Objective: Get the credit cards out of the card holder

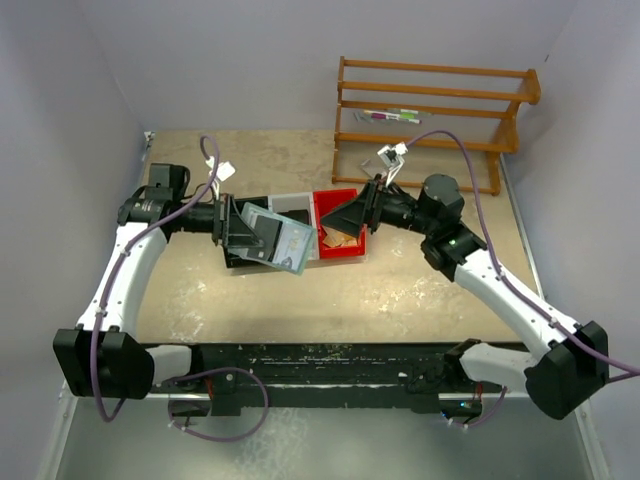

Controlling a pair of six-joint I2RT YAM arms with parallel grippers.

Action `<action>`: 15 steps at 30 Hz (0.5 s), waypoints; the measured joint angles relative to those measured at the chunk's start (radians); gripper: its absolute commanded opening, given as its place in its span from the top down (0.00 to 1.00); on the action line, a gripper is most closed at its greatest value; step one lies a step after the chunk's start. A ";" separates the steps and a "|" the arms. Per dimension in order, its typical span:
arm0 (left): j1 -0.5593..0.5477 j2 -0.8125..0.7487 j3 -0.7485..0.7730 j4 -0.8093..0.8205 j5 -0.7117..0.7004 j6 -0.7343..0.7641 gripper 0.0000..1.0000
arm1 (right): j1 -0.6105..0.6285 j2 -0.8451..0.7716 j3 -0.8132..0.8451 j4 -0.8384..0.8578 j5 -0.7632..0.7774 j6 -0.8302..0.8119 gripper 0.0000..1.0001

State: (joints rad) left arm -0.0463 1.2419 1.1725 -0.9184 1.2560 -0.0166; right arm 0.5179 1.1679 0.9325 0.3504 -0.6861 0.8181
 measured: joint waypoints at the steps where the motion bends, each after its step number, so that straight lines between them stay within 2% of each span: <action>1: 0.006 0.007 0.000 0.013 -0.019 -0.013 0.94 | 0.011 -0.002 0.016 -0.009 0.006 -0.005 0.11; 3: 0.020 0.020 0.000 0.039 -0.046 -0.039 0.93 | 0.037 0.011 0.051 -0.018 0.017 -0.011 0.12; 7: 0.037 0.032 0.000 0.082 -0.069 -0.082 0.93 | 0.123 0.062 0.109 -0.006 0.031 -0.014 0.23; 11: 0.043 0.032 0.000 0.107 -0.055 -0.114 0.91 | 0.211 0.156 0.128 0.072 0.026 0.027 0.33; 15: 0.047 0.032 0.000 0.124 -0.011 -0.138 0.89 | 0.233 0.248 0.117 0.158 0.011 0.087 0.39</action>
State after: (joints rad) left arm 0.0010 1.2743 1.1725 -0.7948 1.2449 -0.1551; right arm 0.7513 1.4162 1.0496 0.5079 -0.6750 0.9054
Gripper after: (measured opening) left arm 0.214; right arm 0.649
